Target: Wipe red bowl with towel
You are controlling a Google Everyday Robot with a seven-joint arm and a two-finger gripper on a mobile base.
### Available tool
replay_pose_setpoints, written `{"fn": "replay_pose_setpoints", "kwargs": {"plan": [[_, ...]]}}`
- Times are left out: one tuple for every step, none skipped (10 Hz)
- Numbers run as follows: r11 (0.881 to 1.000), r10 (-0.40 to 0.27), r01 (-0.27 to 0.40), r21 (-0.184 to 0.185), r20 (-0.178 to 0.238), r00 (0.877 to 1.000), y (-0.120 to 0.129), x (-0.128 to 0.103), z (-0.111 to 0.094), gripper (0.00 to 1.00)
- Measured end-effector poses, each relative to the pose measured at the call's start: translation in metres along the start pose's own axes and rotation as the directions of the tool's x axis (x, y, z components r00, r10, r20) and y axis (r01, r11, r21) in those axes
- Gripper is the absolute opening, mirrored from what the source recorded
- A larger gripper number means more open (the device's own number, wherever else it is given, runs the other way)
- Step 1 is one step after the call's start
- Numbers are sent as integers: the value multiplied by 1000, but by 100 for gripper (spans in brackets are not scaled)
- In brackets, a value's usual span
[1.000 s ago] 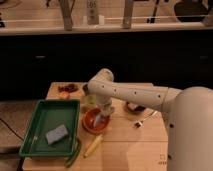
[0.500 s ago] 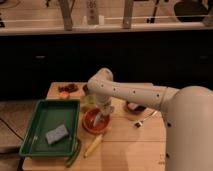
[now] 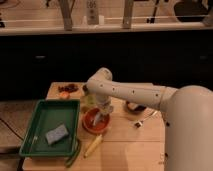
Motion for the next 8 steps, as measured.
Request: {"fn": "replay_pose_setpoints", "kwargs": {"plan": [[1000, -21, 20, 14, 4, 1000, -5, -6, -2, 0], [998, -49, 49, 31, 6, 999, -13, -14, -5, 0], [996, -75, 74, 41, 5, 997, -18, -20, -8, 0], [993, -105, 104, 52, 4, 994, -23, -25, -10, 0], [988, -143, 142, 59, 9, 990, -27, -35, -11, 0], [979, -195, 194, 67, 17, 981, -30, -47, -11, 0], [973, -221, 219, 74, 25, 975, -32, -53, -10, 0], [950, -307, 303, 70, 43, 951, -19, -66, -6, 0]]}}
